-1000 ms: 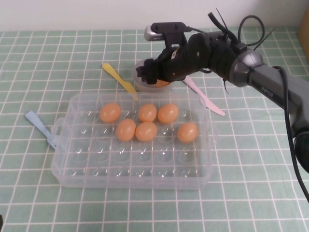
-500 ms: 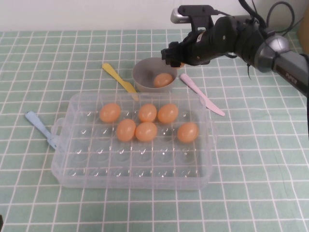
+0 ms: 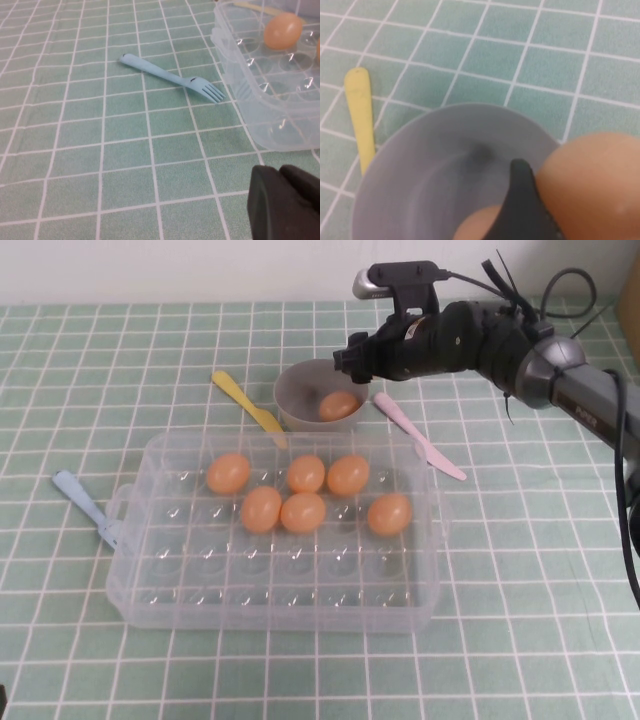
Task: Take an egg out of the egg box
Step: Place the egg in the bowl
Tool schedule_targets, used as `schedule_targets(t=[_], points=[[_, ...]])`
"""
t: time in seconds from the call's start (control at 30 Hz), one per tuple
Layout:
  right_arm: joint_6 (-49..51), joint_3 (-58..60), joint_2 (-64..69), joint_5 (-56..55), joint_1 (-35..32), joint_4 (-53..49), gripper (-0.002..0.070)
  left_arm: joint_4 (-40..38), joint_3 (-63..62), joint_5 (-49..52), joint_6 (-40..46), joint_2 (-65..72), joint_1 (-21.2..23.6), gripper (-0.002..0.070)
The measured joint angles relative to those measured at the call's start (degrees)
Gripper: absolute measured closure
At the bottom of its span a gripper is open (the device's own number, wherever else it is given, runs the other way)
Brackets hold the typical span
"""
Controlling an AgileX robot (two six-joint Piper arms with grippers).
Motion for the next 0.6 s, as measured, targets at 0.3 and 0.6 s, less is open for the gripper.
schedule_targets(t=[0.3,0.6], points=[[-2.09,0.0,0.11,1.43,0.0,3.09,0.0251,0.0,0.0,0.0,0.0,0.0,0.0,0.0678],[-5.08,0.0,1.24,-1.68,-0.14,5.9,0.0251,0.0,0.0,0.0,0.0,0.0,0.0,0.0678]])
